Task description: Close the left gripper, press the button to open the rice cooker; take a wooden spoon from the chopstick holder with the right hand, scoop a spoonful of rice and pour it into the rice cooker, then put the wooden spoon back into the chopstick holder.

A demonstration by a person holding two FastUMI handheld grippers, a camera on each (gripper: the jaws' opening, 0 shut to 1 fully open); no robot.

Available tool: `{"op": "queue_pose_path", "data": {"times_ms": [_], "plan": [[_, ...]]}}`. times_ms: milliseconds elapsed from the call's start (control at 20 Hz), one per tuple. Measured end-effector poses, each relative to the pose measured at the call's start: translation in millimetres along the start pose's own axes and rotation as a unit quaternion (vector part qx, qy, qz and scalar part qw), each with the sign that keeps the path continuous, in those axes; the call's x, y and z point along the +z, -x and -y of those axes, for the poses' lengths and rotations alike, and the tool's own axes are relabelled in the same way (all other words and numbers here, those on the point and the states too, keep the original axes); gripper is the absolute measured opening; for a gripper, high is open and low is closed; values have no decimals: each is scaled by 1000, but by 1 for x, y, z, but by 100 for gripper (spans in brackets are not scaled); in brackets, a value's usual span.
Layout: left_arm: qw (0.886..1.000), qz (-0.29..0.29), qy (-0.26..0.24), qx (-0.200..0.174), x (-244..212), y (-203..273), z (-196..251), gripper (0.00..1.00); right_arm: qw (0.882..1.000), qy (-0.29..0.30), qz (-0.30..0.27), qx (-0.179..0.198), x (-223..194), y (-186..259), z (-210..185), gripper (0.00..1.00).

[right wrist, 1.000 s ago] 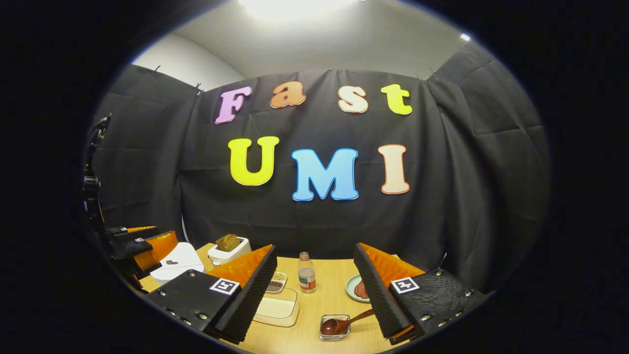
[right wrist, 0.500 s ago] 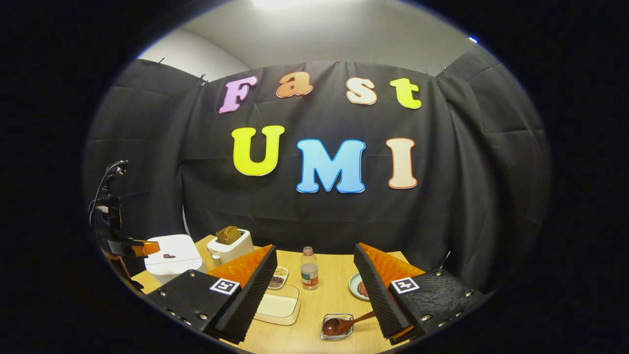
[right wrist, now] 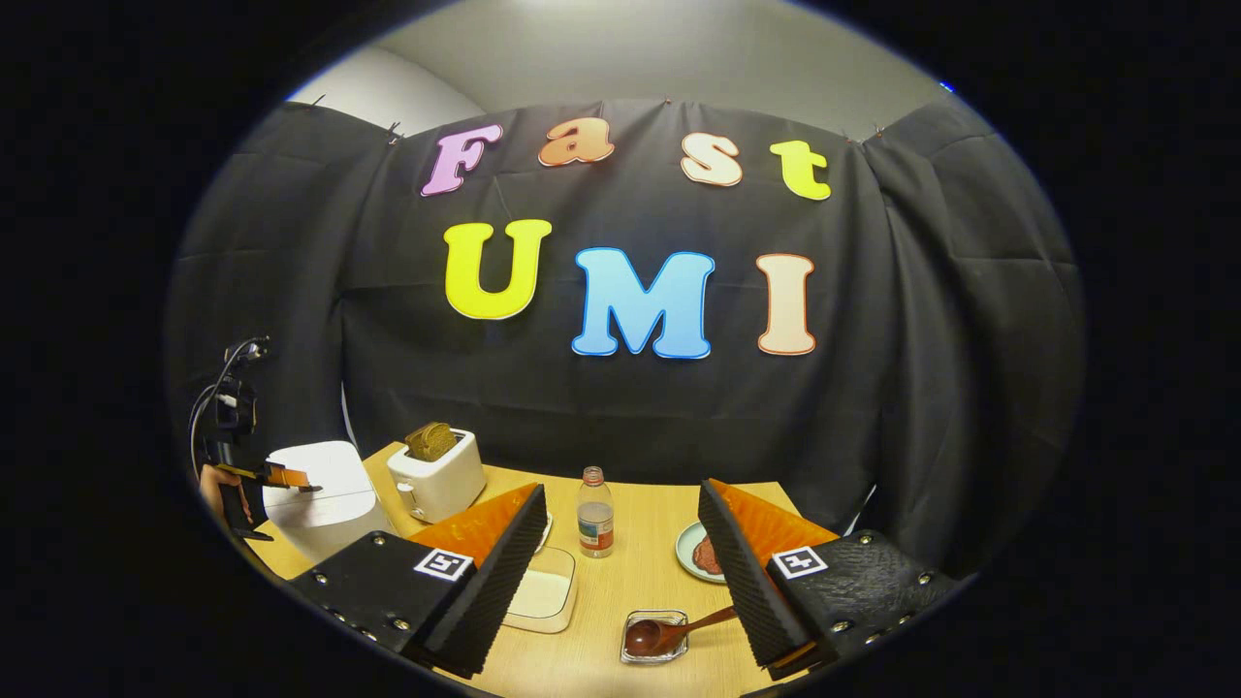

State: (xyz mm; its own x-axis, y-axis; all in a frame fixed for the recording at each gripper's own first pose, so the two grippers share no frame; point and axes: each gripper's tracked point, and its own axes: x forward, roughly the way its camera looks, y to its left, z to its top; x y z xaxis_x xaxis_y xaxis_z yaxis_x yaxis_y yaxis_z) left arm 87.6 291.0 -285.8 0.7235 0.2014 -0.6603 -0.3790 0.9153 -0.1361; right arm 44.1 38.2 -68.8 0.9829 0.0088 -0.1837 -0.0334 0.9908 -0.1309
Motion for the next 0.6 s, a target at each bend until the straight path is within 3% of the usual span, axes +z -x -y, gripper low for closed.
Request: {"op": "queue_pose_path", "data": {"times_ms": [150,350,450,600], "plan": [[1000,-9,-13,4,-1,-11,1,9,1000,-2,-3,-5,-4,-2,2,96],[1000,-24,19,4,6,-5,-1,11,1000,-12,-4,-5,-6,-3,4,96],[999,29,-9,37,34,12,-10,8,1000,-10,1,-2,-4,-2,5,96],[987,130,-58,76,94,62,-4,13,1000,-12,-1,6,-6,-3,7,96]]}}
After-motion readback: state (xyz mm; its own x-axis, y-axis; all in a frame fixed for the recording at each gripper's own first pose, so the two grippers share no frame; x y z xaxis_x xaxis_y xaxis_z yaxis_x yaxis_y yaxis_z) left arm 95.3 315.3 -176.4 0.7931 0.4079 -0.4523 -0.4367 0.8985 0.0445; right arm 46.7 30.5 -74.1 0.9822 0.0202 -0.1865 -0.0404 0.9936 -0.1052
